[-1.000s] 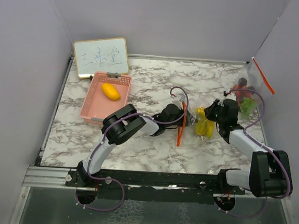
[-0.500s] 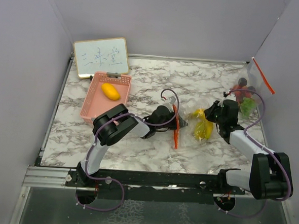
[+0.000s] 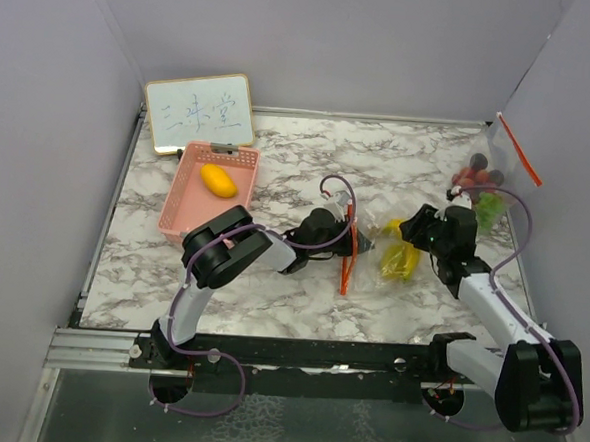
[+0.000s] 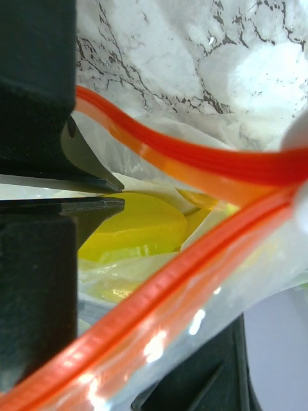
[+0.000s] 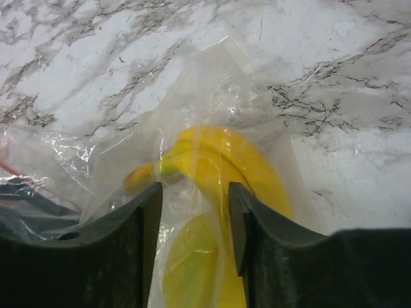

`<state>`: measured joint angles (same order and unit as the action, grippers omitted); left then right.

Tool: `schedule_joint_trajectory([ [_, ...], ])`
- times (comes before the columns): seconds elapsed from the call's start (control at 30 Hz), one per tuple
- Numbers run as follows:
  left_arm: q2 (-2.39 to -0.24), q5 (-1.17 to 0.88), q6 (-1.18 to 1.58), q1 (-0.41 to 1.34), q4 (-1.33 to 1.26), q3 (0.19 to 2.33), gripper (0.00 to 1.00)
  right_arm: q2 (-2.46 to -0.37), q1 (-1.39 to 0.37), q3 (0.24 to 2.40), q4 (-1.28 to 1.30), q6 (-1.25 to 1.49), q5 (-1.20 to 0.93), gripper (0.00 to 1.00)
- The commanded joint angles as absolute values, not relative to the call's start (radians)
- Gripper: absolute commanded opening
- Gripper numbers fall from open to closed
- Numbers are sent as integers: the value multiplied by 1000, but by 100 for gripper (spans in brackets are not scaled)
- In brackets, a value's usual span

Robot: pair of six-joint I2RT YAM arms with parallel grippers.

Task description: Open the zip-top bag and remove the fake food

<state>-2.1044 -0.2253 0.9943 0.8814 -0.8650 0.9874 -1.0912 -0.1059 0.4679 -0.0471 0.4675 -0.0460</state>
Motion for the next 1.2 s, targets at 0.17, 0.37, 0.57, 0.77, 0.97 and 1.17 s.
schedule_joint_trajectory([
  [0.17,-2082,-227,982,887,-865,1000,9,-867,-113,471,217,513,-33,30],
  [0.37,-2080,-233,982,887,-869,1000,9,-801,-114,389,188,538,-154,15],
  [0.57,-2069,-244,986,887,-870,994,9,-968,-113,389,174,550,-189,4],
  [0.77,-2047,-240,980,887,-861,981,9,-986,-113,376,172,556,-101,3],
  [0.97,-2056,-256,987,887,-870,989,11,-972,-113,398,192,543,-118,2],
  [1.17,-2068,-254,995,887,-876,997,11,-821,-114,507,320,509,-34,4],
])
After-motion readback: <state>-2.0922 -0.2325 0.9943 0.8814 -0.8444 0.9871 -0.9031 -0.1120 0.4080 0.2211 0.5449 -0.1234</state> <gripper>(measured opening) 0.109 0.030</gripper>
